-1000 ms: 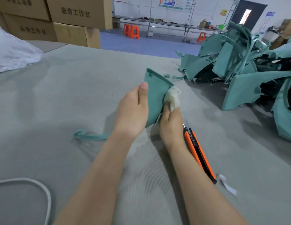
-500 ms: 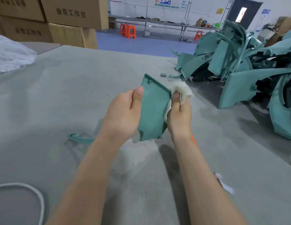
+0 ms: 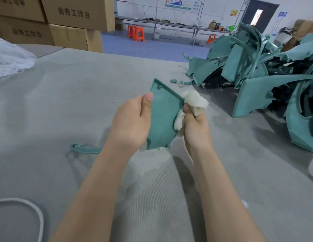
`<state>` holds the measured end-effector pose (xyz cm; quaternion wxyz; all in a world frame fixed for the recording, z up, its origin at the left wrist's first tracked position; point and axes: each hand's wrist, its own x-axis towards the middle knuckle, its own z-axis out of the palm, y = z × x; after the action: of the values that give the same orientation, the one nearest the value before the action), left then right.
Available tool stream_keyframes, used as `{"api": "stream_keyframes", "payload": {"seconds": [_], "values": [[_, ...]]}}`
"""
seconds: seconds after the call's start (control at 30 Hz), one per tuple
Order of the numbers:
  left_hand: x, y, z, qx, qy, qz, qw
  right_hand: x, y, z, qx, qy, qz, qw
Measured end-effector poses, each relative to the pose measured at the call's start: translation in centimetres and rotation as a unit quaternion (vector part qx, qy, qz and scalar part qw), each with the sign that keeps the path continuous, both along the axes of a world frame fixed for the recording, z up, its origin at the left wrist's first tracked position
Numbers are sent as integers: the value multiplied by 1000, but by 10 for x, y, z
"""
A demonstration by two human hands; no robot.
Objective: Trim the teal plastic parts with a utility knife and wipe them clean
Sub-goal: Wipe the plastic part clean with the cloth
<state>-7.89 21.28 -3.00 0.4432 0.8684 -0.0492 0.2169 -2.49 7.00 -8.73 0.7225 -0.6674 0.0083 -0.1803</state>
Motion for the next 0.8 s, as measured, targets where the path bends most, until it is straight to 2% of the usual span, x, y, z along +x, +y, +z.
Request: {"api": "stream_keyframes", "payload": {"seconds": [0.07,0.2,0.27,0.33,0.4,0.43,0.47,0.5,0.57,0.6,0.63,0.67,0.73,0.8], "values": [[2,7,-1,-16,-10,-6,1000,-1,1,-1,-38,-19,-45,998],[5,14,-6,-56,8,-42,998,2,6,2,44,61,-107,991],[4,7,-8,-46,-23,-23,998,4,8,3,89,95,-129,983],[-6,-2,-2,-99,-173,-3,980,5,8,2,128,112,-162,972],[-15,-11,2,-135,-332,-29,933,4,5,3,170,113,-195,959],[-19,-16,-1,-137,-370,-57,917,4,3,3,186,108,-211,954],[-22,-21,-5,-136,-360,-93,918,5,1,3,191,100,-224,950],[-24,-26,-8,-126,-306,-131,935,6,0,3,190,92,-234,949],[-24,-39,-17,-41,-105,-165,980,6,-1,4,188,84,-245,947],[-20,-43,-21,-1,4,-156,988,7,-1,4,188,86,-248,946],[-15,-44,-25,-7,83,-139,987,7,-1,4,190,86,-250,945],[-9,-43,-28,-48,123,-120,984,7,-2,3,190,85,-250,946],[0,-36,-31,-107,124,-75,984,6,0,2,172,89,-251,948],[8,-23,-33,-64,124,-36,990,6,0,2,154,99,-266,946]]}}
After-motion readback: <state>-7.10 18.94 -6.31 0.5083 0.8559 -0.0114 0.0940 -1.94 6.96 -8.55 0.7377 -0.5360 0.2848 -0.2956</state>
